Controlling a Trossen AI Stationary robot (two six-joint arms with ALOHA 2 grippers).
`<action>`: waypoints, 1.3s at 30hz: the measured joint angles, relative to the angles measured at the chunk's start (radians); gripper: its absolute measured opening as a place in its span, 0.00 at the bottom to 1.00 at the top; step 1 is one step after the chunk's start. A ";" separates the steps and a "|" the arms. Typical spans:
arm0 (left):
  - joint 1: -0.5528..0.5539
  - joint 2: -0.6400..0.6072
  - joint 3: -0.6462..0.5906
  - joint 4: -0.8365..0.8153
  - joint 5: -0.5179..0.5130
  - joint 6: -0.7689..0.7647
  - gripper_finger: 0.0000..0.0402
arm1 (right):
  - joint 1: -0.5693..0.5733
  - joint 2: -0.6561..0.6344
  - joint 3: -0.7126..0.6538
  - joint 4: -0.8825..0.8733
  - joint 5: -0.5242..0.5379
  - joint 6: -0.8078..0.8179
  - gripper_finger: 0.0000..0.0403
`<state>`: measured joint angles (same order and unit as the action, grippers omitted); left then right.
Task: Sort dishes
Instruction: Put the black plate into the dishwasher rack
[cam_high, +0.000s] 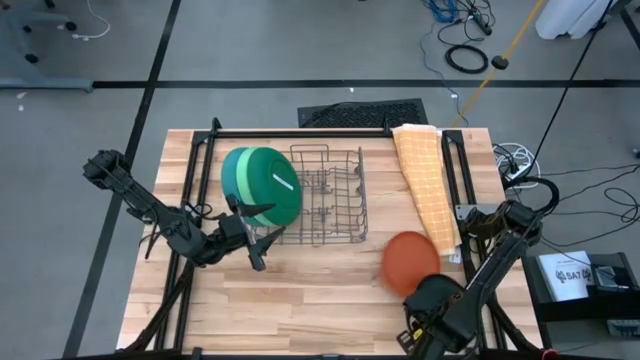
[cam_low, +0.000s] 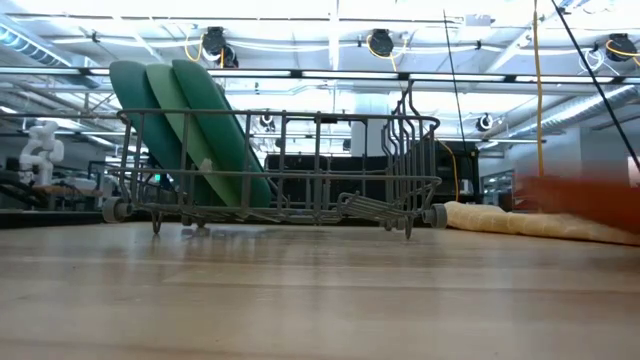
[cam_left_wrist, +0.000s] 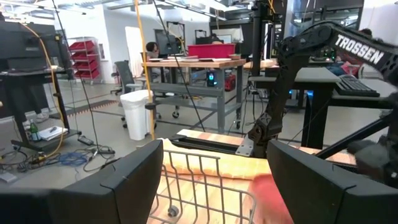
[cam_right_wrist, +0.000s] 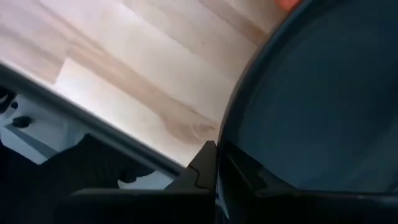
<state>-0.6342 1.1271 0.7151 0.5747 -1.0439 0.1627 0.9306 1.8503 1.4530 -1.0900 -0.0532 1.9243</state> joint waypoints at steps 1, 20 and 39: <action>0.000 0.000 0.000 0.000 0.000 0.000 0.74 | 0.000 -0.002 0.028 -0.035 0.000 -0.009 0.01; 0.033 0.022 0.001 -0.041 0.242 -0.052 0.74 | -0.063 -0.005 0.617 -0.208 0.688 -1.030 0.00; 0.068 -0.045 0.034 -0.073 0.717 0.002 0.74 | -0.243 -0.032 0.631 0.145 0.315 -2.030 0.00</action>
<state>-0.5660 1.0823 0.7494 0.5012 -0.3273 0.1651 0.6874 1.8180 2.0842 -0.9450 0.2622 -0.1056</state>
